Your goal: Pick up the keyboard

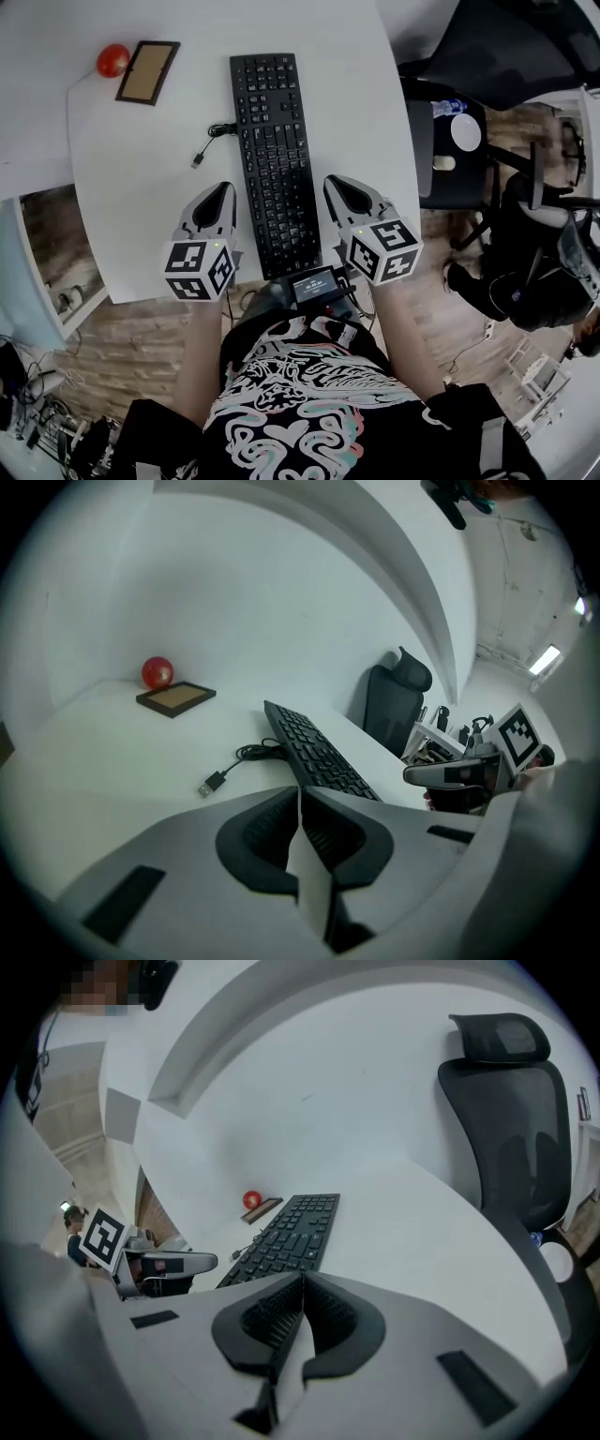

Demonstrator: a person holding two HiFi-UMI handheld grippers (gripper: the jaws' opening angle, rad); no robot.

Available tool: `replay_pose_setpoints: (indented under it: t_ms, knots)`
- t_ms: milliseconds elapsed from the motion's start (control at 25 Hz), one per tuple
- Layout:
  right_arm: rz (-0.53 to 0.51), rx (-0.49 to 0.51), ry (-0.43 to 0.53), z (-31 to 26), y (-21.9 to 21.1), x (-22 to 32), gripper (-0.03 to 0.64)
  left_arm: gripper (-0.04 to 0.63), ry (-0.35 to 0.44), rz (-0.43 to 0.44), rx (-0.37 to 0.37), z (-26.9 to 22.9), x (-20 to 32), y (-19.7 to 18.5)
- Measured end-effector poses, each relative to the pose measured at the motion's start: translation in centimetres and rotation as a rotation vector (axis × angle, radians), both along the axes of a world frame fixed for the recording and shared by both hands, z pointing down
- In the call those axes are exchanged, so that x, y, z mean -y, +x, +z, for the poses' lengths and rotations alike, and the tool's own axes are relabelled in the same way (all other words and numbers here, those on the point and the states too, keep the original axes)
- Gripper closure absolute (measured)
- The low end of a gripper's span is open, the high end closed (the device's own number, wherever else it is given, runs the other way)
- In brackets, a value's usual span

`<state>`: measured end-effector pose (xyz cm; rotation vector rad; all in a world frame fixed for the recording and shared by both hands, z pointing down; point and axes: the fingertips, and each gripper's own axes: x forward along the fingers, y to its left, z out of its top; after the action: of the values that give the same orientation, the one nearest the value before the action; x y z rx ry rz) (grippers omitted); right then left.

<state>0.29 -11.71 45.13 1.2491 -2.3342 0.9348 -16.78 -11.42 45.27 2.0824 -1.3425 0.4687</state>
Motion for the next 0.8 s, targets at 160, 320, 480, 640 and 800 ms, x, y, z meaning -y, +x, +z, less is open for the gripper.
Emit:
replay_pose_setpoints:
  t_ms: [160,320,480,640,800]
  knots:
    - [-0.032,0.023,-0.065,1.8,-0.9,0.7,0.588,0.572,-0.076,0.001,-0.089,1.4,-0.1,0.3]
    - [-0.048,0.036,-0.112,3.1,-1.6,1.2,0.586,0.571,-0.115,-0.013,-0.149,2.1,0.1,0.1]
    - [-0.062,0.1,-0.169,3.6,-2.1,1.3,0.584,0.571,-0.15,-0.007,-0.216,2.4,0.3,0.6]
    - [-0.088,0.127,-0.216,3.9,-2.8,1.4,0.565,0.533,-0.172,-0.026,-0.278,2.7,0.4,0.9]
    - [-0.115,0.137,-0.299,4.4,-3.5,1.2,0.479,0.398,-0.207,-0.028,-0.373,2.7,0.5,0.9]
